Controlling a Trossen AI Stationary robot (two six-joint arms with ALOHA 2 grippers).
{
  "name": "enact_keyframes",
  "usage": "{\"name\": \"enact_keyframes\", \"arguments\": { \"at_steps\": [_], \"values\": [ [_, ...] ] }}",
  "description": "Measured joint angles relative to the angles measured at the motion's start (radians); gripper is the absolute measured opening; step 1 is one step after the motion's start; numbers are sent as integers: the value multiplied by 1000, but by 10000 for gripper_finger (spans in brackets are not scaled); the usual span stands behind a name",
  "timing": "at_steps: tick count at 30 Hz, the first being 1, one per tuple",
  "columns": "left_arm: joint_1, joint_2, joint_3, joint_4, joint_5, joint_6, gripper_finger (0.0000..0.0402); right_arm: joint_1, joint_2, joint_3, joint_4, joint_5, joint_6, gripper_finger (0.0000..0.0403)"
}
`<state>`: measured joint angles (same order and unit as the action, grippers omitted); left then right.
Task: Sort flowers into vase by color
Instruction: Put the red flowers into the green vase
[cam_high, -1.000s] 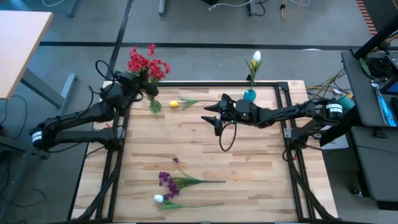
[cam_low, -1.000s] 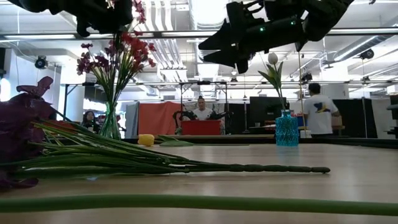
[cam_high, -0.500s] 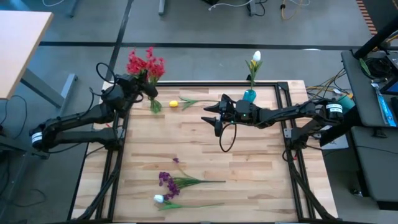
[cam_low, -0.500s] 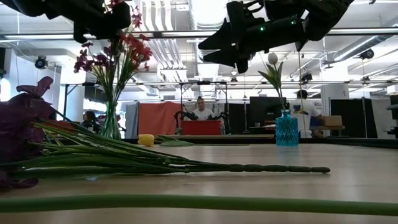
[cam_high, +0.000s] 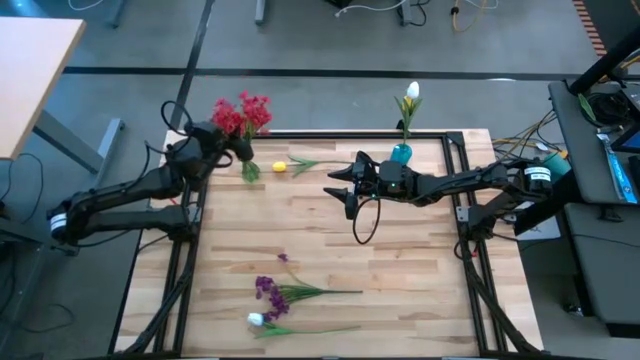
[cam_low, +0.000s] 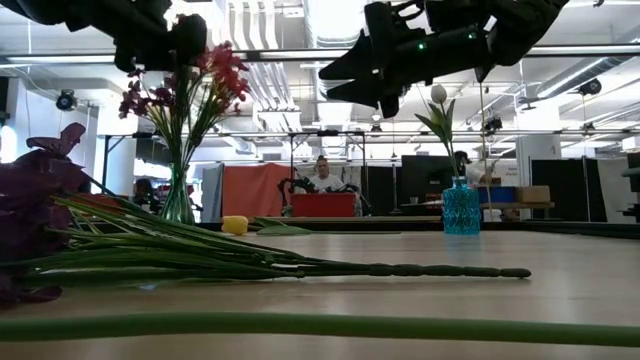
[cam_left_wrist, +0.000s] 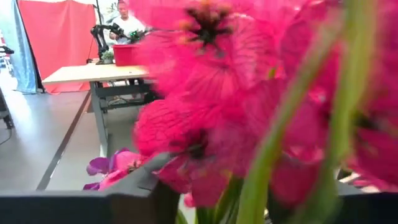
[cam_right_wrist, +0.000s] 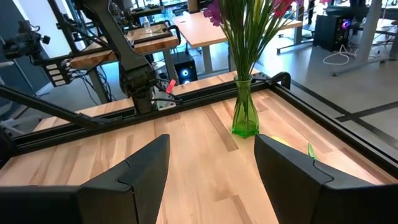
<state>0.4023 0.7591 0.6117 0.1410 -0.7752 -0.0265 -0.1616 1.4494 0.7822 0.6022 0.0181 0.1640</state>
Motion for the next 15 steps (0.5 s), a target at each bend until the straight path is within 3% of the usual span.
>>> {"name": "enact_keyframes", "arguments": {
  "at_steps": [7,15],
  "values": [
    [-5,-46,17,-163,0,-20,244,0,0,0,-6,0,-5,226],
    [-16,-79,79,-430,6,-105,292,0,0,0,-24,0,-1,226]
  ]
}}
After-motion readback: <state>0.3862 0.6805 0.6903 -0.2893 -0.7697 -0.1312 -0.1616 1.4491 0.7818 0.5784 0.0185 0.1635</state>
